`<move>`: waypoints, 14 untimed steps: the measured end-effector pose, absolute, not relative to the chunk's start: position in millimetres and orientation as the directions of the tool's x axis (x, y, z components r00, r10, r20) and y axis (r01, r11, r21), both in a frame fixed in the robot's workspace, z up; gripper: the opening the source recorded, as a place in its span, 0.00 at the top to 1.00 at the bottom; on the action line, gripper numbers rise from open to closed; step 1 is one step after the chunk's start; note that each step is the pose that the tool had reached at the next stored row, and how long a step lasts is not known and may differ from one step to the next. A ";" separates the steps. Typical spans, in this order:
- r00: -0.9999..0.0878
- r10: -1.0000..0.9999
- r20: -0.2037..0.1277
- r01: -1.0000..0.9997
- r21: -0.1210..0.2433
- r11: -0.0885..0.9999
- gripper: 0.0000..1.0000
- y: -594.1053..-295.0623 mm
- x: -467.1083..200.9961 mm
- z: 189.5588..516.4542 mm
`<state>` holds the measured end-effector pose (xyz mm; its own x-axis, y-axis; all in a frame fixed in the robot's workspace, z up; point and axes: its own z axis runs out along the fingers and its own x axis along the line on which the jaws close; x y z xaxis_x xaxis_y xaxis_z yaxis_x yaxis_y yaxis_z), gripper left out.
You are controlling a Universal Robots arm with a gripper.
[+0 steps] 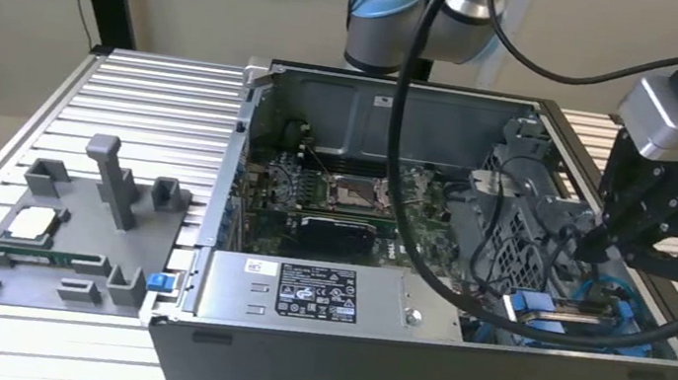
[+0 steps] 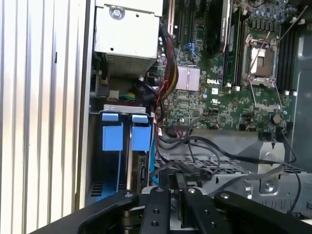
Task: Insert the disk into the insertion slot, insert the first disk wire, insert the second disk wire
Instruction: 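Insert the second disk wire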
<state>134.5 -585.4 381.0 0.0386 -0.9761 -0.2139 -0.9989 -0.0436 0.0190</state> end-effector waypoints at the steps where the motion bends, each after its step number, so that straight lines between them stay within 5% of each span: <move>1: 0.040 -0.976 -0.214 -0.999 0.019 -0.045 1.00 -586.1 134.5 379.3; 14: 0.074 -0.974 -0.214 -0.997 0.018 -0.080 1.00 -597.2 134.3 367.0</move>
<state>134.3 -597.2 367.0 0.0744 -0.9740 -0.2138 -0.9966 -0.0801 0.0178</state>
